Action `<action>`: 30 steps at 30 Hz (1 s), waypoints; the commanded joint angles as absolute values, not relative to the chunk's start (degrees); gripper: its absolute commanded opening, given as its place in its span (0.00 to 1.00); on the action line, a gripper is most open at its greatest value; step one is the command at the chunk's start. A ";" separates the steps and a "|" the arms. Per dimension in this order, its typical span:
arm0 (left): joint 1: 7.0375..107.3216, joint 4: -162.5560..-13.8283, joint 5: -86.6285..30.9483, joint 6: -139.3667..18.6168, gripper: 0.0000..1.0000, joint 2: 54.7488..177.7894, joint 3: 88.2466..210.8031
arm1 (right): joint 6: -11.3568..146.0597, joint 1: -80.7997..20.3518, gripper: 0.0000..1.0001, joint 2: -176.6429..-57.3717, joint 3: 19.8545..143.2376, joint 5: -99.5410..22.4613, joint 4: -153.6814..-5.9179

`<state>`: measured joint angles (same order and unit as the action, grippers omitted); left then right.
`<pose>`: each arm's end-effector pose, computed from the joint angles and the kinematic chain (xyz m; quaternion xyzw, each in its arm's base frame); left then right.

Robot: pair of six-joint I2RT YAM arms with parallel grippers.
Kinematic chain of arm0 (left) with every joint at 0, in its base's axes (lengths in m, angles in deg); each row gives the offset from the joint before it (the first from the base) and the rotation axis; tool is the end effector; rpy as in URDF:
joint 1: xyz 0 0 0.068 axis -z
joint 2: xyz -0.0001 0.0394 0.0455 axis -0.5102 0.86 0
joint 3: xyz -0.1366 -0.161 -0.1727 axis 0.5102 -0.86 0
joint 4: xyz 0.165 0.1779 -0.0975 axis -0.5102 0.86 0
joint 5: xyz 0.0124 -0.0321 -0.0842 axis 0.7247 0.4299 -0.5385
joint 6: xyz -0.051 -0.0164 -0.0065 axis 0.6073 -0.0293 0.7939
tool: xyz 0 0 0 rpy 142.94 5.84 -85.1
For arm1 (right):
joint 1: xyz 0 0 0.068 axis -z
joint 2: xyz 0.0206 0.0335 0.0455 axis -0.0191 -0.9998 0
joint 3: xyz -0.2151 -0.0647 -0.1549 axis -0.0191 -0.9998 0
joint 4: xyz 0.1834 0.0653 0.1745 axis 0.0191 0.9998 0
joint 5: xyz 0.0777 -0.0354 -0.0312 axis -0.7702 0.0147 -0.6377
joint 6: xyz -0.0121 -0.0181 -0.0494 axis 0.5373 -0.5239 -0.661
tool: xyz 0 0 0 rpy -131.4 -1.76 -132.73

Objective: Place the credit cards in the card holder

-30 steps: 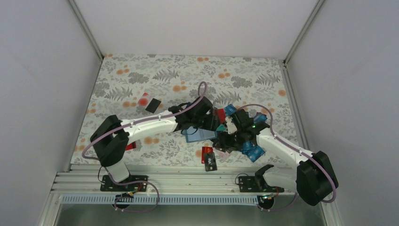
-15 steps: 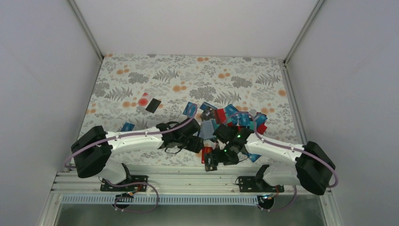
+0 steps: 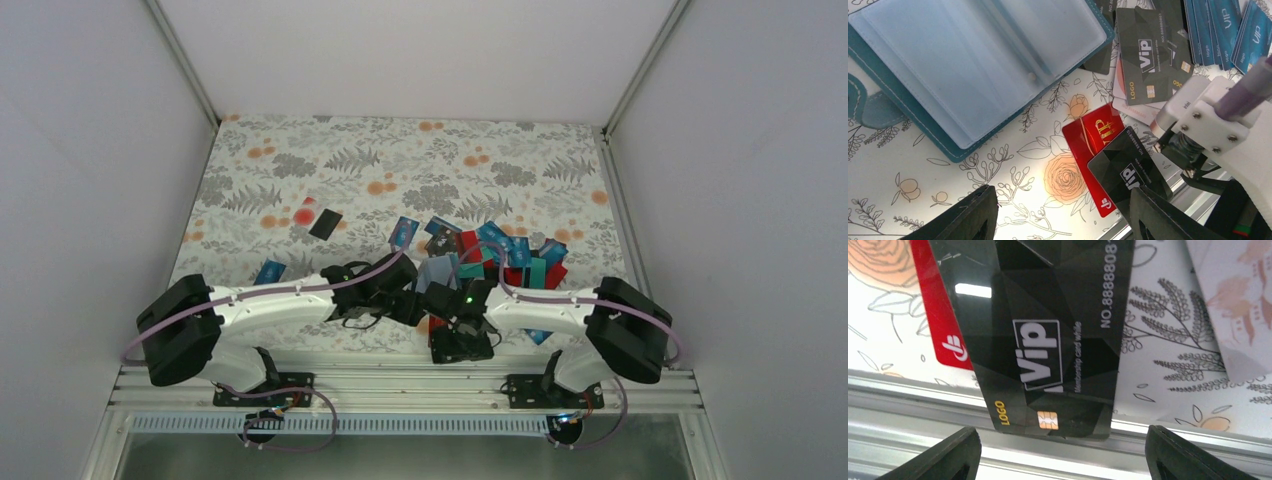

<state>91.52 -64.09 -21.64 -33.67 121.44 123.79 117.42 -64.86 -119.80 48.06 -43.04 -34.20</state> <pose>0.1326 -0.2402 0.1950 0.1922 0.9370 -0.2327 0.1758 0.0899 0.1992 0.1490 0.0615 -0.9923 -0.0680 0.0830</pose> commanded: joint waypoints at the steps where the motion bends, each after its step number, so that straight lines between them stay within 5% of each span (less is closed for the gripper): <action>1: 91.20 -64.70 -20.92 -34.43 0.66 120.02 122.93 | 120.48 -66.12 0.83 -122.22 50.62 -40.55 -34.74; 8: 91.15 -64.61 -20.66 -34.04 0.66 119.83 122.53 | 122.06 -65.42 0.78 -119.75 46.11 -40.66 -39.34; 20: 91.20 -63.99 -20.35 -32.52 0.65 121.99 123.78 | 120.24 -60.55 0.29 -110.98 39.76 -42.16 -45.34; 27: 91.24 -63.98 -20.70 -32.15 0.64 123.52 124.94 | 118.19 -57.98 0.29 -108.35 38.15 -43.54 -46.70; 30: 91.51 -64.62 -21.28 -32.91 0.63 122.03 124.75 | 118.32 -57.07 0.38 -105.33 36.91 -45.77 -46.93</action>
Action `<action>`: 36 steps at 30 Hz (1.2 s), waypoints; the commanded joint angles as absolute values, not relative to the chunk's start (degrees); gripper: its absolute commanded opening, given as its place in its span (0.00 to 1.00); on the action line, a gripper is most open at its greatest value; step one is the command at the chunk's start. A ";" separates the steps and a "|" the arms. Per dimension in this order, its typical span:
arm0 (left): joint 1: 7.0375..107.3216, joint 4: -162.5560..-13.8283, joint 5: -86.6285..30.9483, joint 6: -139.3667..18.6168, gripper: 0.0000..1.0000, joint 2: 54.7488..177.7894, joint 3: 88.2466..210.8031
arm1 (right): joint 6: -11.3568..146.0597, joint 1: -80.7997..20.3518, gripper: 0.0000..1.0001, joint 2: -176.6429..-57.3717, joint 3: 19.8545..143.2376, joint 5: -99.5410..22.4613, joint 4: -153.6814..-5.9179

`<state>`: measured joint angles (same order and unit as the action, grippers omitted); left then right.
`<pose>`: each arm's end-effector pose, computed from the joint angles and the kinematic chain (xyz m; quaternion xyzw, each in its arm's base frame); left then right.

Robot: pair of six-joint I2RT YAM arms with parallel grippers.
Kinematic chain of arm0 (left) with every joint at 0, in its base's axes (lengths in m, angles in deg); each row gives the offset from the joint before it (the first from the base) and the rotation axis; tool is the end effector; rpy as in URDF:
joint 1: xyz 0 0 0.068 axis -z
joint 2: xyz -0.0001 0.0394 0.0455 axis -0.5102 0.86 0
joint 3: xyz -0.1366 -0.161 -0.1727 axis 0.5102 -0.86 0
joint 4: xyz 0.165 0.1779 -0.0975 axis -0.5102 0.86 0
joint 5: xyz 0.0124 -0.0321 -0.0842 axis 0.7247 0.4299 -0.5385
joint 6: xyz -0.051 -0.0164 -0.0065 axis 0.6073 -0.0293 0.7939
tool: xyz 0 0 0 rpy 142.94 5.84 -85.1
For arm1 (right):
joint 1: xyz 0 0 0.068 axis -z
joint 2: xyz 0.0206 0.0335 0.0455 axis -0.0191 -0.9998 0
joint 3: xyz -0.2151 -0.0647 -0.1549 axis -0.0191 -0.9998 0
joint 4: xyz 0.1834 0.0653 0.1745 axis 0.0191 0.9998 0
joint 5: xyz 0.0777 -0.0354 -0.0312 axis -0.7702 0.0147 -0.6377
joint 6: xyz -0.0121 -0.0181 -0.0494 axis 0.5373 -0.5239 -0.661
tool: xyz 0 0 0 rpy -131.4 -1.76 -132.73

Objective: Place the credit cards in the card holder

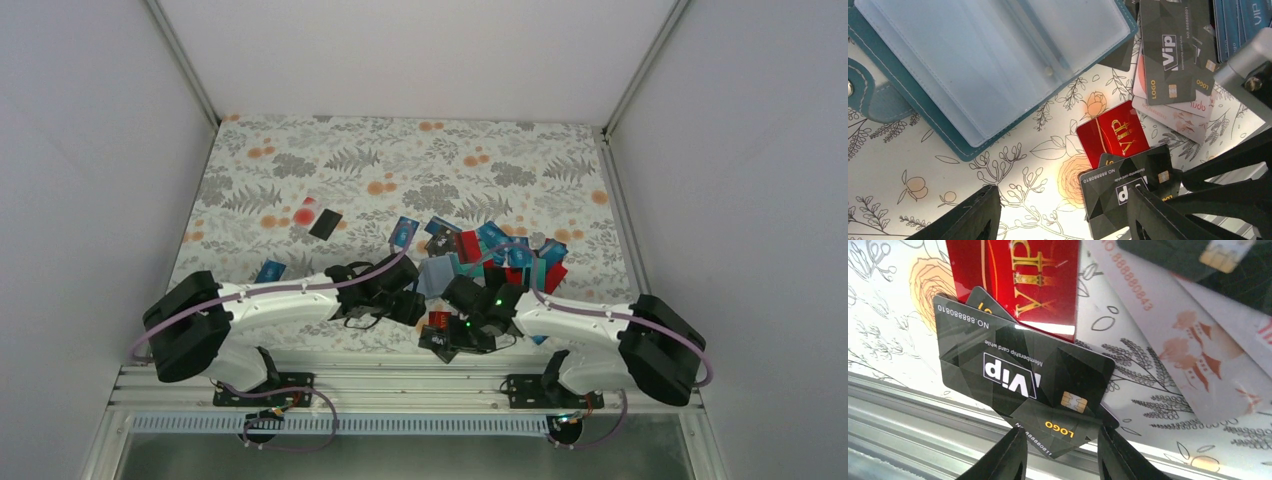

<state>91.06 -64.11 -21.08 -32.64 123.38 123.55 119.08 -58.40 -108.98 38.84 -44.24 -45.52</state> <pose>0.1357 -0.2406 0.1851 0.1793 0.9450 -0.2168 0.1665 0.0996 0.1702 0.1491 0.0045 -0.9848 -0.1710 0.0288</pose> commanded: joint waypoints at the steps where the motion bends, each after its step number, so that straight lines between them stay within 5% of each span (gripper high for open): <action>1: 91.57 -65.34 -22.00 -33.48 0.62 121.61 124.47 | 118.88 -56.90 0.41 -103.80 36.03 -46.95 -47.33; 11: 91.61 -74.89 -35.87 -37.93 0.45 124.32 123.43 | 131.38 -56.55 0.53 -90.31 21.88 -57.71 -62.08; 24: 91.92 -80.17 -43.67 -41.10 0.38 132.78 123.96 | 142.12 -53.98 0.50 -85.51 10.05 -61.35 -79.06; 36: 91.87 -82.47 -46.65 -41.20 0.36 137.87 123.51 | 142.95 -53.06 0.42 -95.79 6.43 -65.61 -92.68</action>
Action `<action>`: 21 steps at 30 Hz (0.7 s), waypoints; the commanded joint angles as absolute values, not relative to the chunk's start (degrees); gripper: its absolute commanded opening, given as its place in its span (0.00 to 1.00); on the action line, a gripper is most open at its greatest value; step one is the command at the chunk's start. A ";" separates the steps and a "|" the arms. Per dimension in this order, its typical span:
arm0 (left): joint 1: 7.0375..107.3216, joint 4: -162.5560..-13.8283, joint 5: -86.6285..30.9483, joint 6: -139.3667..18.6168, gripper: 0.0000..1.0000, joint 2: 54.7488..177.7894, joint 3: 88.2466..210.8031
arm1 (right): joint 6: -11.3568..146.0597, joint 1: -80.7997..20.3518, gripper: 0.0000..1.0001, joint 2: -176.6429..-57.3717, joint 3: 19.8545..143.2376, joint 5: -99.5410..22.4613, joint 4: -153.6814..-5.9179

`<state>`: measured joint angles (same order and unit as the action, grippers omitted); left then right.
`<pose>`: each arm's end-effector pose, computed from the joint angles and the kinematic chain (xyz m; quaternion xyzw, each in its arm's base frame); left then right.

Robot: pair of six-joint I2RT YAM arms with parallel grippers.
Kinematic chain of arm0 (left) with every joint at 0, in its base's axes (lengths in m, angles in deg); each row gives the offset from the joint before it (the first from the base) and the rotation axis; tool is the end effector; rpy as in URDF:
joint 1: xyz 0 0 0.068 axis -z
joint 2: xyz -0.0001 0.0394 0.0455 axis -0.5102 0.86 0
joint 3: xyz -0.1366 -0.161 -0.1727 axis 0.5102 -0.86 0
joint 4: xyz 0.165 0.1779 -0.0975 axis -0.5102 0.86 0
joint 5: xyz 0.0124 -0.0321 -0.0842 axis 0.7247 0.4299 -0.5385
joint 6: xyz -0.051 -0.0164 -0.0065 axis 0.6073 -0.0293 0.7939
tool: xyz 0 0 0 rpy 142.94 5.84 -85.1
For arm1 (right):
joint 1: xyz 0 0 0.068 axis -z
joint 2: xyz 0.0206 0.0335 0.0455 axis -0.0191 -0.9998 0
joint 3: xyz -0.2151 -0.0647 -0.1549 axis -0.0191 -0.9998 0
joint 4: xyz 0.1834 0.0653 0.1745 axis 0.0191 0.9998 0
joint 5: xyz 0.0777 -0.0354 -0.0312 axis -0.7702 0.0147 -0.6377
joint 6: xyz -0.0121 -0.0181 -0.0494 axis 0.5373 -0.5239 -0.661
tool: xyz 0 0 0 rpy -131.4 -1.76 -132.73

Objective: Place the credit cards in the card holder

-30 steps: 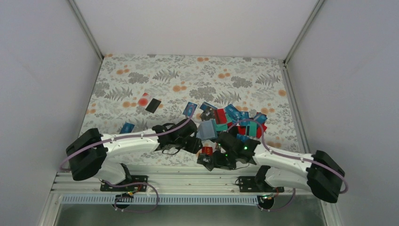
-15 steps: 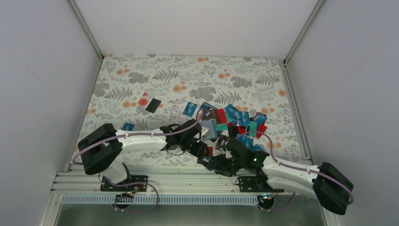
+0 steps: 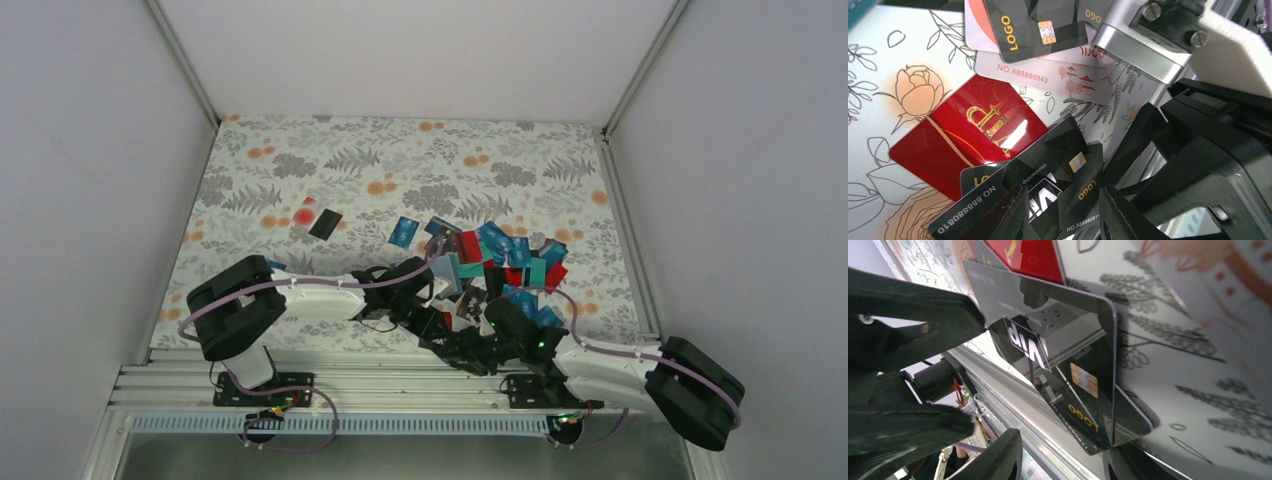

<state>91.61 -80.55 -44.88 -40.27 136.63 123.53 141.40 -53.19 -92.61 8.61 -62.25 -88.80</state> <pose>0.1382 -0.2799 0.1413 0.2985 0.8842 -0.3557 0.0509 0.0718 0.1223 0.0966 -0.1225 -0.8888 -0.4335 0.0842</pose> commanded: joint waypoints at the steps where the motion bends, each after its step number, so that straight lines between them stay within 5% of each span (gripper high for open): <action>1: 91.91 -82.51 -46.60 -41.08 0.36 138.11 123.38 | 142.90 -53.07 0.41 -96.58 6.36 -65.80 -93.59; 11: 91.94 -86.23 -46.69 -38.82 0.35 140.03 120.00 | 142.57 -52.30 0.24 -100.13 5.08 -66.54 -97.69; 21: 91.81 -90.02 -48.27 -36.25 0.35 140.48 117.92 | 142.27 -49.46 0.21 -86.55 5.09 -62.48 -90.58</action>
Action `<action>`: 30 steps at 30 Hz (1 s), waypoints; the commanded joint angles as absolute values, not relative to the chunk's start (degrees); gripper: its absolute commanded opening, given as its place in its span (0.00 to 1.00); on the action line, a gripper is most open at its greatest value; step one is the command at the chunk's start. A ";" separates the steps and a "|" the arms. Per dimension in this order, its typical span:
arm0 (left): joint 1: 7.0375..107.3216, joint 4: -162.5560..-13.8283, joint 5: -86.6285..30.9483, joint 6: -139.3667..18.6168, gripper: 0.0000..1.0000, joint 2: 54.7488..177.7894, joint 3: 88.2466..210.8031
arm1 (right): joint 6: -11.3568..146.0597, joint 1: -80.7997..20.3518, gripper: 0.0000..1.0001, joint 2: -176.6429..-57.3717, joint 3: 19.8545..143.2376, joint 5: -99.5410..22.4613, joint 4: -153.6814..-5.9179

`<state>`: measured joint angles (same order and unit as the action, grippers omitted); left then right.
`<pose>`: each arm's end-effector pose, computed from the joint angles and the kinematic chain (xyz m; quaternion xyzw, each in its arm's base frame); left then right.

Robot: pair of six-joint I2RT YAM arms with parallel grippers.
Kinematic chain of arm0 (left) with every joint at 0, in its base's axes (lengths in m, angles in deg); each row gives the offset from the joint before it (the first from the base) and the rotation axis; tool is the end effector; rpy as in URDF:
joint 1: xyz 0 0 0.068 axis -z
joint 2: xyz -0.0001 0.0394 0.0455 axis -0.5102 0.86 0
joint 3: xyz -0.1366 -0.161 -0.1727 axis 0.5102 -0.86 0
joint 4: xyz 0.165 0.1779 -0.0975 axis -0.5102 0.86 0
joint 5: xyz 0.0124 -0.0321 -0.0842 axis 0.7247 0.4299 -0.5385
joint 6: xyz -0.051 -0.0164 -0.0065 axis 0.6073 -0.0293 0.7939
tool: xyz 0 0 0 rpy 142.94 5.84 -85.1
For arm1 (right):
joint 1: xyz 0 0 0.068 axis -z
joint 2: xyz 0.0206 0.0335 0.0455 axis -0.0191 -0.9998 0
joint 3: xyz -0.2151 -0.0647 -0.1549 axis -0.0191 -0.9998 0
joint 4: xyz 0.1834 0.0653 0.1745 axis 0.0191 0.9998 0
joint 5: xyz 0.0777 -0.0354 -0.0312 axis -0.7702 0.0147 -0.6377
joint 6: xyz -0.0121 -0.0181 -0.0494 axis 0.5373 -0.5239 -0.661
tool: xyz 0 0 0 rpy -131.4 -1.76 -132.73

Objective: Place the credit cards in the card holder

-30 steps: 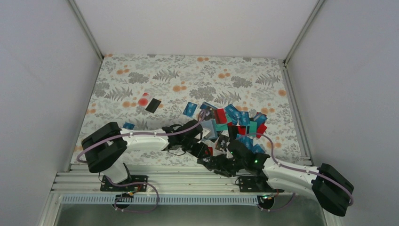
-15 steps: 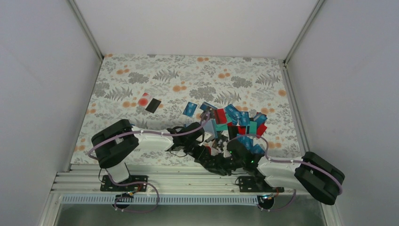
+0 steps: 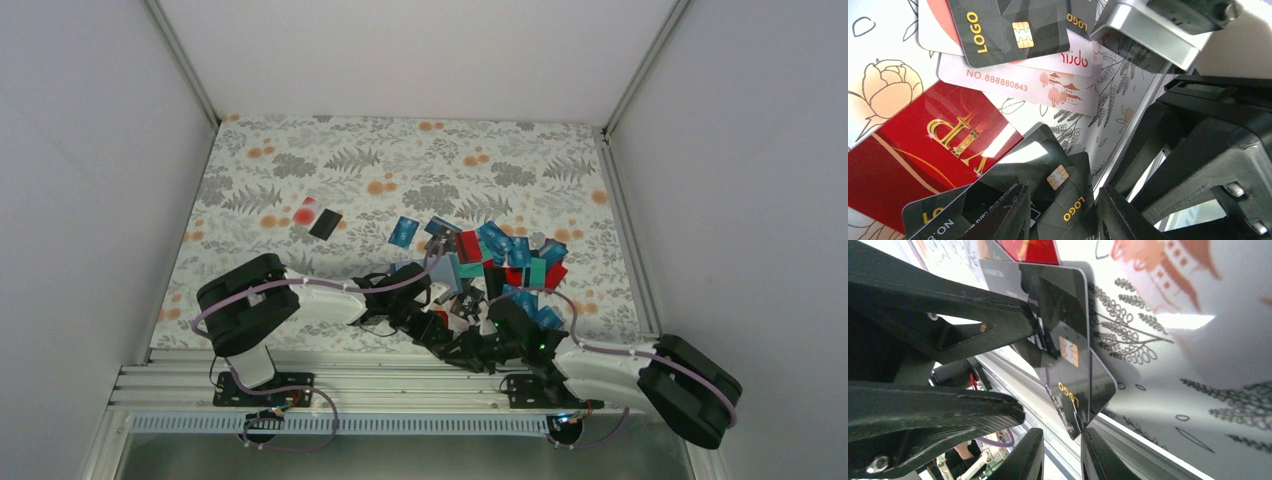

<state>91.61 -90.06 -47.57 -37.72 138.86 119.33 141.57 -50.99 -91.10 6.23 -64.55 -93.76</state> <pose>0.1352 -0.2776 0.1220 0.2883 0.8747 -0.3872 0.0440 0.0731 0.1174 0.0957 -0.1197 -0.8726 -0.4673 0.0768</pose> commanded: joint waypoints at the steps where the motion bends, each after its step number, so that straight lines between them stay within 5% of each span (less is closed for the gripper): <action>1: 91.80 -90.24 -48.28 -36.00 0.35 140.38 117.86 | 142.30 -49.12 0.21 -85.93 4.84 -62.33 -90.22; 18: 89.20 -95.60 -50.06 -31.73 0.35 138.65 115.48 | 142.21 -46.34 0.20 -81.91 5.37 -61.36 -89.51; 30: 86.00 -99.37 -50.99 -29.33 0.34 136.65 112.59 | 139.44 -44.66 0.08 -90.50 9.46 -60.30 -95.54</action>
